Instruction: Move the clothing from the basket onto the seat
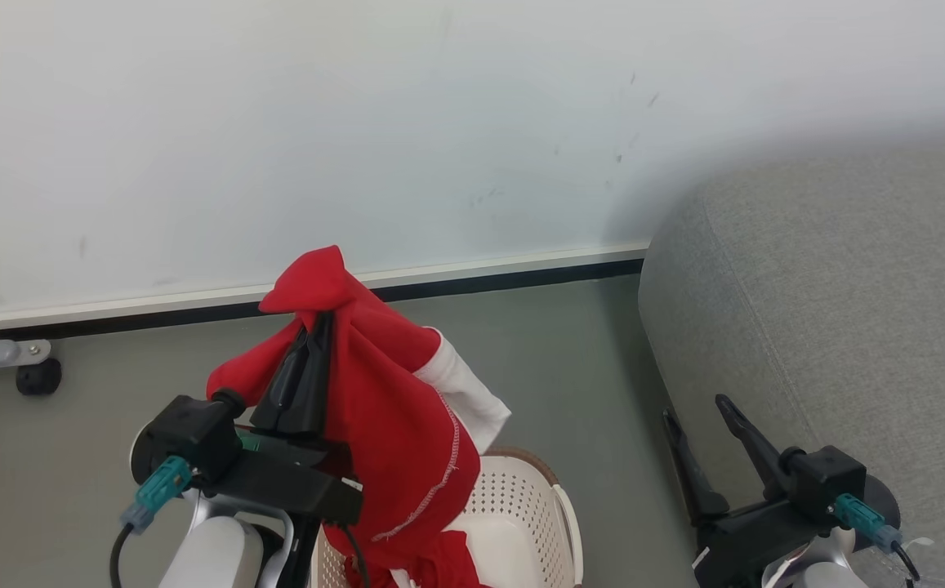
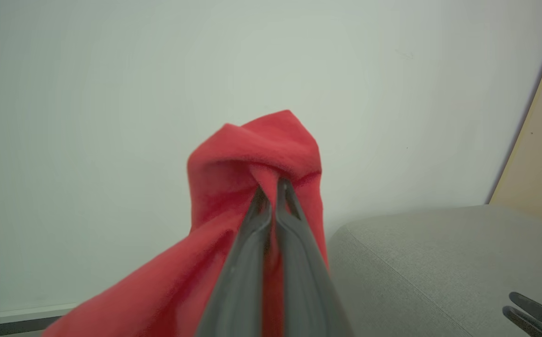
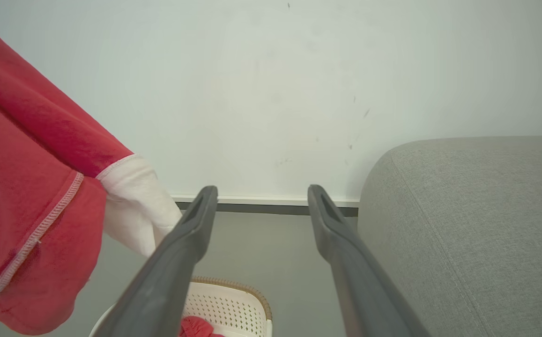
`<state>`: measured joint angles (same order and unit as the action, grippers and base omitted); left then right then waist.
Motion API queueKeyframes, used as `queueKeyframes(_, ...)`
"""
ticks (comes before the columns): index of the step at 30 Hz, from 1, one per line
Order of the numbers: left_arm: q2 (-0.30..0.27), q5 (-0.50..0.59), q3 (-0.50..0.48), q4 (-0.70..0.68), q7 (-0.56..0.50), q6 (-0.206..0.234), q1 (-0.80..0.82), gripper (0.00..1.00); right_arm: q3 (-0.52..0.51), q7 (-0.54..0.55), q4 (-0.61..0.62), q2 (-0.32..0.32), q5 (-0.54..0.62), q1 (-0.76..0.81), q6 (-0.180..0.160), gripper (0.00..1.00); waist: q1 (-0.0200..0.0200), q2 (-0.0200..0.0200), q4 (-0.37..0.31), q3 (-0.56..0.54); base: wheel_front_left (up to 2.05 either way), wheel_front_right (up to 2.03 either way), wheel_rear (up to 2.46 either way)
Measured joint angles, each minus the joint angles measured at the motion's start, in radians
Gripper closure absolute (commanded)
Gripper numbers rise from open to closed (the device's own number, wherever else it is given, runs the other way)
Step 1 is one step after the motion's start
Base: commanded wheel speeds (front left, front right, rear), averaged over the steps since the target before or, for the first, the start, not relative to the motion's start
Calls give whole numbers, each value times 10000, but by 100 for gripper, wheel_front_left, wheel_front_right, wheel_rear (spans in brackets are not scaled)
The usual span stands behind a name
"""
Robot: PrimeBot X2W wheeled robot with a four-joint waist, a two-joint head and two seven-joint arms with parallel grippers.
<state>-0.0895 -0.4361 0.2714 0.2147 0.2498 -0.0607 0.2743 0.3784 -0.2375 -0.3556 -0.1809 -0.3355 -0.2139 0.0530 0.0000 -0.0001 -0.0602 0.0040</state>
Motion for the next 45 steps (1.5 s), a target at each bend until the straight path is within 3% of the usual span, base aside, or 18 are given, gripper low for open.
queueKeyframes(12,-119,63,-2,-876,-209,215,-207,100,355,253,316,161,0,-75,104,0,0,1,-56,81,0,0,0)
queueKeyframes(20,-127,98,107,-1193,-462,284,-340,100,803,360,681,447,-4,-531,364,0,0,1,-15,139,0,0,0)
queueKeyframes(30,-125,100,259,-1499,-736,345,-337,100,2286,876,825,988,-351,-1616,673,0,0,2,161,224,0,0,0)
queueKeyframes(45,-109,182,598,-2167,-1074,341,-314,100,5223,1317,96,1139,-1283,-3681,708,0,0,2,381,493,0,0,0)
